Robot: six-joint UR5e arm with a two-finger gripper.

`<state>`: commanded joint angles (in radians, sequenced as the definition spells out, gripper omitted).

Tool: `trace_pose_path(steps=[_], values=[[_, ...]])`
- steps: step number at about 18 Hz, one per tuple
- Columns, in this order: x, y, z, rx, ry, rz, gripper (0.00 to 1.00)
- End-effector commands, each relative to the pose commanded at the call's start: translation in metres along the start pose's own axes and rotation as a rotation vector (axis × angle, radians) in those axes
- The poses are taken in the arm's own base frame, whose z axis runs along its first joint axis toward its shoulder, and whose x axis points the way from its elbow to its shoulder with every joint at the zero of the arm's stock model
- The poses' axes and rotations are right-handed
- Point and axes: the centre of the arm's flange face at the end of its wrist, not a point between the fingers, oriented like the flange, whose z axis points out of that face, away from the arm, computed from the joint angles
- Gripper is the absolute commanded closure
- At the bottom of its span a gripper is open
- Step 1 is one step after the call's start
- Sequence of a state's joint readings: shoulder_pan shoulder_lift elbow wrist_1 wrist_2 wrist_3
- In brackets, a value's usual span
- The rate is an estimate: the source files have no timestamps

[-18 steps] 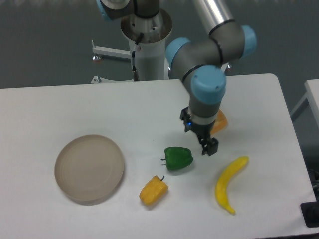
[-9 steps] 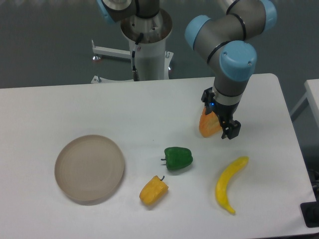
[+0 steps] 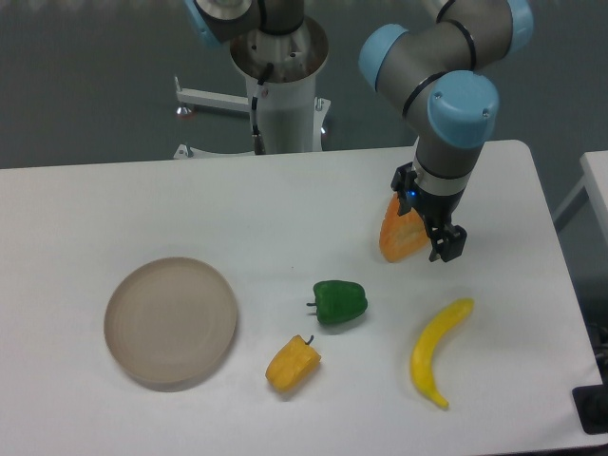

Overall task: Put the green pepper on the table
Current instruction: 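Raise the open gripper away from the green pepper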

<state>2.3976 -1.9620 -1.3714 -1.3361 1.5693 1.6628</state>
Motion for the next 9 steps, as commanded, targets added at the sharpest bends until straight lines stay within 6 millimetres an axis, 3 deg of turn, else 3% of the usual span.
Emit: trace_pose_path(steps=[9], values=[[0.0039,0.0016,-0.0001,0.0,0.003,-0.003,0.0]])
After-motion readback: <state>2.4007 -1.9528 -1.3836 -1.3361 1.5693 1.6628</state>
